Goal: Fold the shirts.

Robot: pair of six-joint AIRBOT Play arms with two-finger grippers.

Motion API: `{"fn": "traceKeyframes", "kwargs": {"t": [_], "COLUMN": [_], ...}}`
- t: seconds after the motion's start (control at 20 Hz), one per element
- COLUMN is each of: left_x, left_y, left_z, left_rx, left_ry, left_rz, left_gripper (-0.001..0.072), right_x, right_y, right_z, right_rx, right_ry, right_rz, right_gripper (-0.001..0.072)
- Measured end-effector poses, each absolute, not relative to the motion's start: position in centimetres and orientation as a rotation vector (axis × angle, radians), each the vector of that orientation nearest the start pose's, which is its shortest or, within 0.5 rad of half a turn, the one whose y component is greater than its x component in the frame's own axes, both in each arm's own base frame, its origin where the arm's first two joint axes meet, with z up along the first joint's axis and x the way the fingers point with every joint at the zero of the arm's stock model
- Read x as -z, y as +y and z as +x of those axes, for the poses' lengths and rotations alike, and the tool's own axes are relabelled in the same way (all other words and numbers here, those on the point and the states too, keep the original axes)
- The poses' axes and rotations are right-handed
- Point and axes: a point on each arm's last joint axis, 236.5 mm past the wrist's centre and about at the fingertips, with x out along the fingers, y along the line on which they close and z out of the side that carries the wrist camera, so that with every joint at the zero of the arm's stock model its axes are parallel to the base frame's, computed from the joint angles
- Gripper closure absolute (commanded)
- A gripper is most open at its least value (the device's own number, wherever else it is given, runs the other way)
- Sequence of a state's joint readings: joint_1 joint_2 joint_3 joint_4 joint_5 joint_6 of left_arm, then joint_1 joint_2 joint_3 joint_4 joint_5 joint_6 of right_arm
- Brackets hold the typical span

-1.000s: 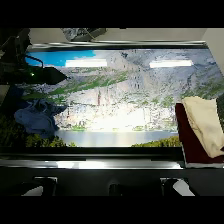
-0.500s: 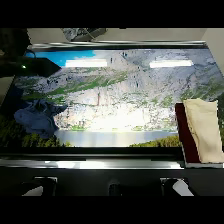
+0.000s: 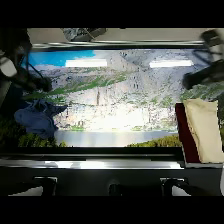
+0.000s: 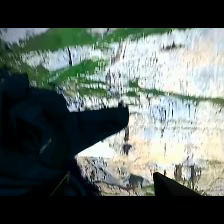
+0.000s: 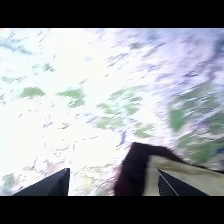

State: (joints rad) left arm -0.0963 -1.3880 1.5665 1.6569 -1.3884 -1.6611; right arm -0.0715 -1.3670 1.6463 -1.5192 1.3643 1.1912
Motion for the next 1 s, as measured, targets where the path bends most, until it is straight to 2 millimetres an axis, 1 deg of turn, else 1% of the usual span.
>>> {"fn": "traceKeyframes", "kwargs": {"t": [0.05, 0.1, 0.15, 0.2, 0.3, 0.4, 0.55, 1.0], "left_x": [-7.5, -6.2, -5.0, -4.1, -3.3, -2.8, -2.5, -2.3], "left_y": [-2.9, -3.6, -4.0, -4.1, -4.4, -4.8, -4.9, -5.0], "left_z": [40.9, 39.9, 39.1, 38.6, 38.2, 38.2, 38.3, 38.4], "left_rx": [-0.012, 0.001, 0.012, 0.010, 0.018, 0.028, 0.029, 0.032], "left_ry": [1.258, 1.286, 1.306, 1.315, 1.316, 1.307, 1.296, 1.289], "left_rz": [0.017, -0.007, -0.025, -0.033, -0.050, -0.064, -0.072, -0.080], "left_gripper": [0.0109, 0.0109, 0.0109, 0.0108, 0.0108, 0.0108, 0.0108, 0.0108], "right_x": [-11.1, -9.4, -8.1, -7.0, -5.8, -5.1, -4.6, -4.4], "right_y": [0.2, 1.9, 3.1, 3.8, 4.4, 4.7, 4.4, 4.3], "right_z": [43.4, 42.9, 42.4, 42.1, 41.5, 40.9, 40.6, 40.2], "right_rx": [-0.244, -0.296, -0.333, -0.356, -0.374, -0.384, -0.375, -0.374], "right_ry": [1.159, 1.221, 1.273, 1.315, 1.368, 1.407, 1.439, 1.459], "right_rz": [-0.260, -0.250, -0.243, -0.241, -0.248, -0.260, -0.275, -0.283], "right_gripper": [0.0097, 0.0096, 0.0096, 0.0096, 0.0097, 0.0097, 0.0097, 0.0097]}}
